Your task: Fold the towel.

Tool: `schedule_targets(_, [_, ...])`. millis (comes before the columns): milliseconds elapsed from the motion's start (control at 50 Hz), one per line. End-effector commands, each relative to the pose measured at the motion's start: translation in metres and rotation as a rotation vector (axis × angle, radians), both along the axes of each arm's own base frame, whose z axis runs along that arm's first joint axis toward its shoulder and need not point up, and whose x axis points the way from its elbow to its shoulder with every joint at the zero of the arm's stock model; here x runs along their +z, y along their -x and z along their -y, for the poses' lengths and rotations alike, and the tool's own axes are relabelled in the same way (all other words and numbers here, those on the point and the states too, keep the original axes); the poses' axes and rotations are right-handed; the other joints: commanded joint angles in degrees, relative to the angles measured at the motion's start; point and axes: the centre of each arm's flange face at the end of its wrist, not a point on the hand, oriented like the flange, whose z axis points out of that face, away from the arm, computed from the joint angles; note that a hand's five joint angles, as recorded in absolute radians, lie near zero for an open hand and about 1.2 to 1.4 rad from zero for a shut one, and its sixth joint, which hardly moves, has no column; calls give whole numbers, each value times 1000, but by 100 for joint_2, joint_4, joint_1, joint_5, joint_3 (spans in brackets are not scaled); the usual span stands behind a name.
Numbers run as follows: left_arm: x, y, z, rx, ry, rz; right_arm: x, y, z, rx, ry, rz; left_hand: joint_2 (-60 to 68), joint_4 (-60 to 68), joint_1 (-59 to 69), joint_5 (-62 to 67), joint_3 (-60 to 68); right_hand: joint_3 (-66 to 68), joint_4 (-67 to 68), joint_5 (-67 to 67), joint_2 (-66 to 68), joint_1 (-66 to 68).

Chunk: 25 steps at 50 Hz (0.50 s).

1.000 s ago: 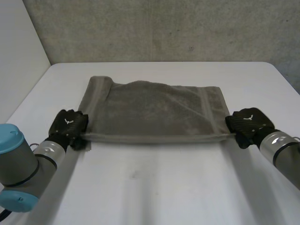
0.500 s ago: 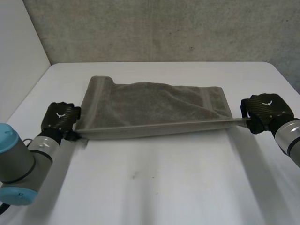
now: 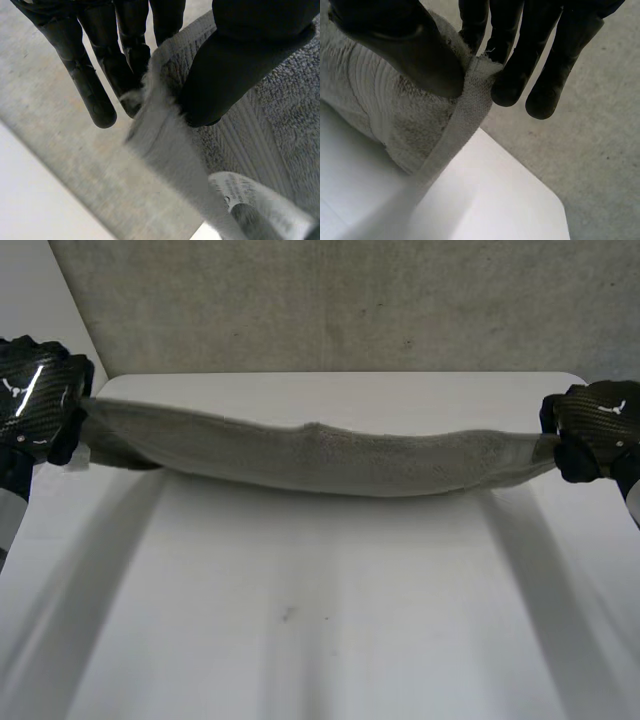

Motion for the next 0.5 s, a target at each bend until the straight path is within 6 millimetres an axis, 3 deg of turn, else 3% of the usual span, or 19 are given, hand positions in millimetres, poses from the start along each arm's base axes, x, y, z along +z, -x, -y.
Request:
schedule_targets(20, [-38, -1, 2, -63, -166, 18, 3, -2, -11, 36, -53, -28, 1025, 1028, 1214, 1301, 1030, 290, 311, 201, 348, 329])
schedule_targets(60, [-56, -1, 4, -60, -267, 18, 0, -3, -13, 42, -74, -62, 1025, 1028, 1214, 1301, 1030, 290, 311, 201, 348, 329])
schedule_targets(280, [-70, -18, -5, -14, -465, 122, -22, 13, -35, 108, -314, -406, 1025, 1028, 1214, 1301, 1030, 290, 311, 201, 348, 329])
schedule_targets(380, [-48, -8, -33, -143, -496, 179, -12, 23, -35, 91, -328, -419, 1025, 1028, 1214, 1301, 1030, 290, 311, 201, 348, 329])
schedule_targets(420, [-39, -7, -39, -156, -500, 173, 16, 23, -43, 75, -227, -408, 1025, 1028, 1214, 1301, 1030, 290, 311, 201, 348, 329])
schedule_targets(500, [-7, -6, -53, -165, -490, 156, 40, 26, -49, 62, -160, -353, 1025, 1028, 1214, 1301, 1030, 290, 311, 201, 348, 329])
